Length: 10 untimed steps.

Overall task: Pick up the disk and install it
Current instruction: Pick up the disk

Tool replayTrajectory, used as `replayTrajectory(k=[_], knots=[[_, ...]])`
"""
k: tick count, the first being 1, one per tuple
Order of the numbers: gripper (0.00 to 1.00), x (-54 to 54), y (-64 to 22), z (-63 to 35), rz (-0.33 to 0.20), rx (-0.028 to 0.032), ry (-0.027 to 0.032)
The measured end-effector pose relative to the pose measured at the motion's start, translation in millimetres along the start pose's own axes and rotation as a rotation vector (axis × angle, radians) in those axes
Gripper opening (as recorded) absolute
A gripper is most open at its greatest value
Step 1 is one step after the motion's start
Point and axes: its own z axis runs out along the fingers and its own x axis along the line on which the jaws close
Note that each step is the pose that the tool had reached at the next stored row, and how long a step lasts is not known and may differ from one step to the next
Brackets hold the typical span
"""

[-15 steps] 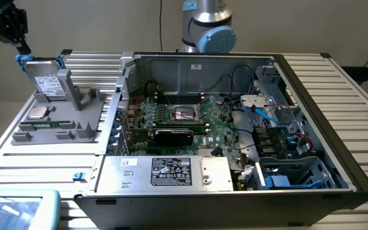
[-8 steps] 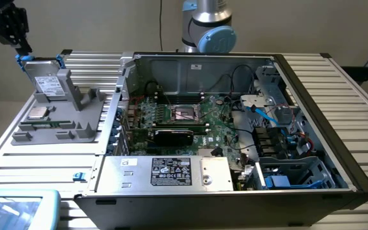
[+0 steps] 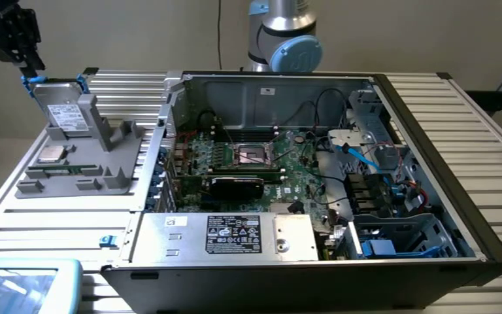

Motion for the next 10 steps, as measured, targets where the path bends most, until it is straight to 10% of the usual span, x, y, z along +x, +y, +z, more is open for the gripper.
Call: replayTrajectory(k=[10], knots=[[0.44, 5.8, -0.8, 3.6, 0.000, -0.0002, 0.0000]])
